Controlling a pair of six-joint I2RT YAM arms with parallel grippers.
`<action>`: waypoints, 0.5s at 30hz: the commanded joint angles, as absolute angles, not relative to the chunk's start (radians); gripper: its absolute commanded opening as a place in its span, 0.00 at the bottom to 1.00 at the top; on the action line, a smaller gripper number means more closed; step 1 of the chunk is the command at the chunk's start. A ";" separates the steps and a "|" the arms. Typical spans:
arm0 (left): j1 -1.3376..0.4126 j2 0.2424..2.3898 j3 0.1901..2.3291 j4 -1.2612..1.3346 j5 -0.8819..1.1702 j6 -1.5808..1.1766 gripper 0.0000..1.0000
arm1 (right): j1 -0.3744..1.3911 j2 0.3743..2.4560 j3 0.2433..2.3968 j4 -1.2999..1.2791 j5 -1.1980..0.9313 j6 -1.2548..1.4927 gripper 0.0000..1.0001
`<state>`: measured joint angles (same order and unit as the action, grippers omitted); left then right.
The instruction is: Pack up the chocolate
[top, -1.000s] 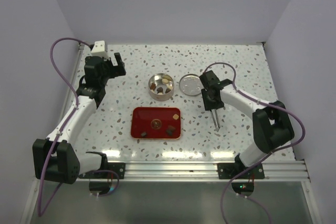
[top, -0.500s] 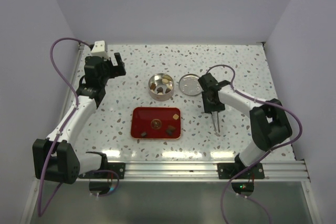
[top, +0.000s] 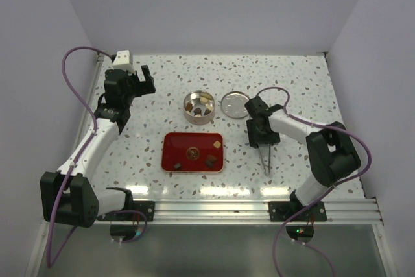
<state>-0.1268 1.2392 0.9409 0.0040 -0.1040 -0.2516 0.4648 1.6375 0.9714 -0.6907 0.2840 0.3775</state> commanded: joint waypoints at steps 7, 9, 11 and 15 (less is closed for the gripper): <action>-0.135 1.226 0.983 0.014 -0.104 -0.261 1.00 | 0.472 1.583 0.991 -0.701 0.275 0.402 0.99; -0.135 1.226 0.983 0.012 -0.106 -0.258 1.00 | 0.471 1.566 1.012 -0.719 0.287 0.400 0.99; -0.135 1.223 0.986 0.011 -0.110 -0.258 1.00 | 0.472 1.534 1.028 -0.756 0.293 0.394 0.99; -0.135 1.220 0.982 0.014 -0.135 -0.258 1.00 | 0.472 1.474 1.098 -0.825 0.343 0.374 0.99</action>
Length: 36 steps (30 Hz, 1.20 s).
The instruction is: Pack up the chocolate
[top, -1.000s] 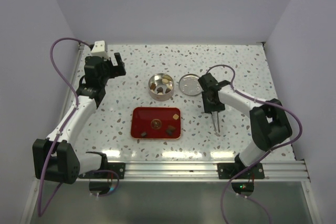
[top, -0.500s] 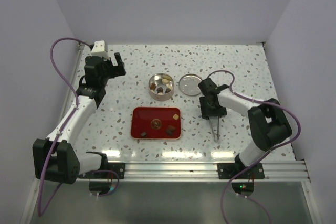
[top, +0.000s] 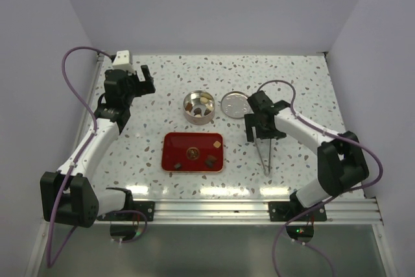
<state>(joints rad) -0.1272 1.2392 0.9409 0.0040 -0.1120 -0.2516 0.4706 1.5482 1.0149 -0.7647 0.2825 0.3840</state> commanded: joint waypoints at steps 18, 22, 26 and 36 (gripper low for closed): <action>-0.163 1.255 0.986 0.043 -0.060 -0.203 1.00 | 0.368 1.644 1.407 -0.617 0.219 0.137 0.88; -0.181 1.278 0.991 0.057 -0.035 -0.178 1.00 | 0.353 1.779 1.456 -0.551 0.172 0.121 0.76; -0.181 1.324 1.012 0.075 -0.005 -0.173 1.00 | 0.327 1.884 1.529 -0.517 0.129 0.112 0.68; -0.187 1.442 1.083 0.109 0.044 -0.179 1.00 | 0.268 2.049 1.585 -0.480 0.058 0.120 0.49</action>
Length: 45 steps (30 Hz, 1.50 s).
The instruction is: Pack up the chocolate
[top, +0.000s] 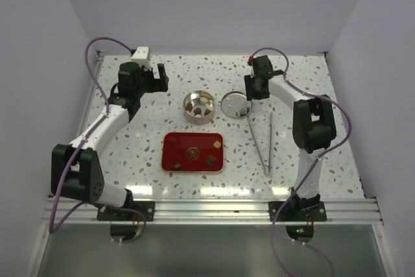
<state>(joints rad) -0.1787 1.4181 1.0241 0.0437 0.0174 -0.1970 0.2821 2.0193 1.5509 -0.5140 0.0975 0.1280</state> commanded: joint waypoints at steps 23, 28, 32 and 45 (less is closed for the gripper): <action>-0.201 1.499 1.118 0.118 0.031 -0.169 1.00 | 0.250 2.169 1.628 -0.515 0.038 0.114 0.16; -0.202 1.502 1.123 0.115 0.035 -0.157 1.00 | 0.250 2.163 1.628 -0.523 0.063 0.110 0.00; -0.209 1.505 1.143 0.107 0.018 -0.135 1.00 | 0.249 2.158 1.657 -0.531 0.083 0.118 0.00; -0.268 1.477 1.209 0.193 0.325 -0.212 1.00 | 0.252 1.984 1.795 -0.600 0.089 0.130 0.00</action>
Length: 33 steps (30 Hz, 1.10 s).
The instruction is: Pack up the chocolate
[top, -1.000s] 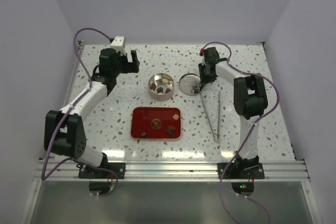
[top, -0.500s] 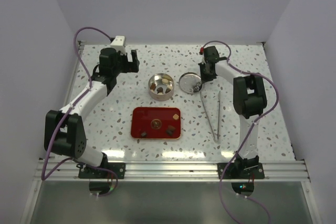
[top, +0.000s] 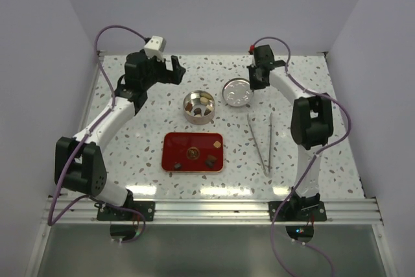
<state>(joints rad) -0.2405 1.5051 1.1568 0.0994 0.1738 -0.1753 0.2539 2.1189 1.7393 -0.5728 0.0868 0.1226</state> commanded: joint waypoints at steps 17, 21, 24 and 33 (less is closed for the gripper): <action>-0.282 1.594 1.232 0.503 0.733 -0.643 1.00 | 0.371 1.663 1.697 -0.499 -0.072 0.184 0.00; -0.282 1.603 1.215 0.535 0.727 -0.683 1.00 | 0.420 1.664 1.706 -0.494 -0.072 0.181 0.00; -0.282 1.605 1.210 0.514 0.713 -0.687 1.00 | 0.442 1.677 1.710 -0.492 -0.077 0.184 0.00; -0.284 1.601 1.177 0.454 0.690 -0.666 0.99 | 0.453 1.684 1.726 -0.488 -0.089 0.193 0.00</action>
